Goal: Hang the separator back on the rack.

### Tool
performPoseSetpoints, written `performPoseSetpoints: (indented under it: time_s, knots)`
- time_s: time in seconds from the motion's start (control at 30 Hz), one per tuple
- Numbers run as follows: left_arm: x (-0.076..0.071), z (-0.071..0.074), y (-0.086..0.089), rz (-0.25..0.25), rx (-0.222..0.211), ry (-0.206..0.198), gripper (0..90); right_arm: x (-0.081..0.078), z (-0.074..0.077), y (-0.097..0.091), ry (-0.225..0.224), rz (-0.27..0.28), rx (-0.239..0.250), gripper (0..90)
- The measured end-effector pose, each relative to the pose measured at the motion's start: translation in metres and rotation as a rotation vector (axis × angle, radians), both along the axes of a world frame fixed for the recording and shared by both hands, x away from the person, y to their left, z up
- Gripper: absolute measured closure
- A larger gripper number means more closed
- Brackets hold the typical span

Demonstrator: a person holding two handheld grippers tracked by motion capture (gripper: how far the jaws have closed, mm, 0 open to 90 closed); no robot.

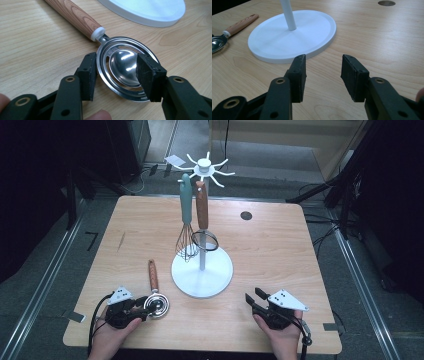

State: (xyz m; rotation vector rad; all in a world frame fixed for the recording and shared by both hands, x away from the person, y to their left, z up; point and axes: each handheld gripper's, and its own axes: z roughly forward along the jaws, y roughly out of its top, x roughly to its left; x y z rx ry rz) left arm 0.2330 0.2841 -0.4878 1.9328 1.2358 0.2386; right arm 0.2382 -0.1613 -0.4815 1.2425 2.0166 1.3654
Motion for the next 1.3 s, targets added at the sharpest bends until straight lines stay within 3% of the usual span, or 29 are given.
performPoseSetpoints:
  time_s: [0.37, 0.57, 0.87, 0.93, 1.03, 1.1, 1.23, 1.3]
  knots:
    - [-0.005, 0.000, -0.020, -0.057, -0.017, 0.024, 53.4, -0.006, 0.002, 0.019, 0.000, 0.060, 0.009, 57.2]
    - [-0.007, 0.000, -0.030, -0.056, -0.022, 0.012, 58.4, -0.012, 0.005, 0.033, -0.008, 0.095, 0.024, 57.6]
    - [-0.011, 0.001, -0.048, -0.085, -0.047, 0.008, 56.7, -0.018, 0.003, 0.055, -0.003, 0.157, 0.013, 57.7]
    - [-0.012, 0.002, -0.050, -0.093, -0.051, -0.005, 56.3, -0.018, 0.003, 0.059, -0.004, 0.170, 0.006, 57.7]
    - [-0.014, 0.009, -0.041, -0.080, -0.074, -0.069, 54.9, -0.019, 0.002, 0.065, -0.001, 0.188, 0.005, 57.7]
    - [-0.014, 0.013, -0.031, -0.050, -0.056, -0.097, 55.8, -0.020, 0.001, 0.068, 0.000, 0.194, 0.005, 58.2]
    - [-0.008, 0.010, -0.016, -0.007, -0.085, -0.032, 69.4, -0.020, 0.000, 0.076, 0.008, 0.221, 0.020, 62.5]
    - [-0.004, 0.007, -0.018, 0.005, -0.082, -0.010, 75.6, -0.020, -0.001, 0.079, 0.012, 0.230, 0.026, 64.7]
